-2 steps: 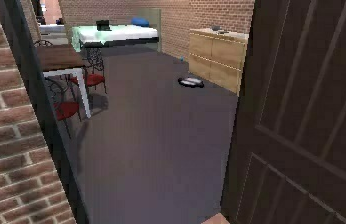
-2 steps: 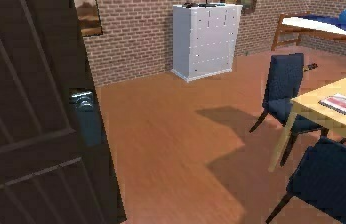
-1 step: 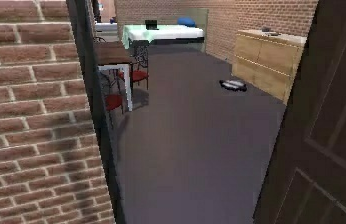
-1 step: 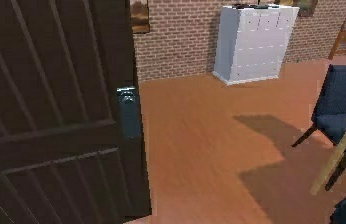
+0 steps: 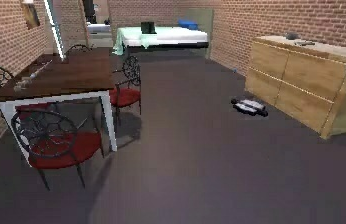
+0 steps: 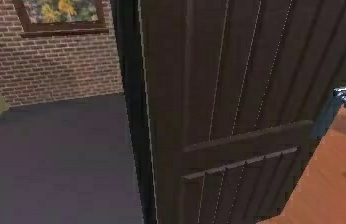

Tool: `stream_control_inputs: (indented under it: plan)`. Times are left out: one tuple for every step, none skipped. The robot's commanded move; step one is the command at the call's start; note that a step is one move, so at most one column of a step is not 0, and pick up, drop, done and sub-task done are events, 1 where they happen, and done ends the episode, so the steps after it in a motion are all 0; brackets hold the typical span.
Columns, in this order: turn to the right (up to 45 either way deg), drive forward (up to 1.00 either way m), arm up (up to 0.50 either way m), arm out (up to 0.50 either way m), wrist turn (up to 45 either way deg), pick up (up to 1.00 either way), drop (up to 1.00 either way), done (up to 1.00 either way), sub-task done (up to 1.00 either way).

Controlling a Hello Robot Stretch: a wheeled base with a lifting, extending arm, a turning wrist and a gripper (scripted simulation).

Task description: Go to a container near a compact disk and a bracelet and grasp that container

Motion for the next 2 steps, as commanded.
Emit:
stream_control_inputs:
  plan:
    - [0.0, 1.00, 0.00, 0.00, 0.0, 0.00, 0.00, 0.00, 0.00]
    - [0.0, 1.00, 0.00, 0.00, 0.0, 0.00, 0.00, 0.00, 0.00]
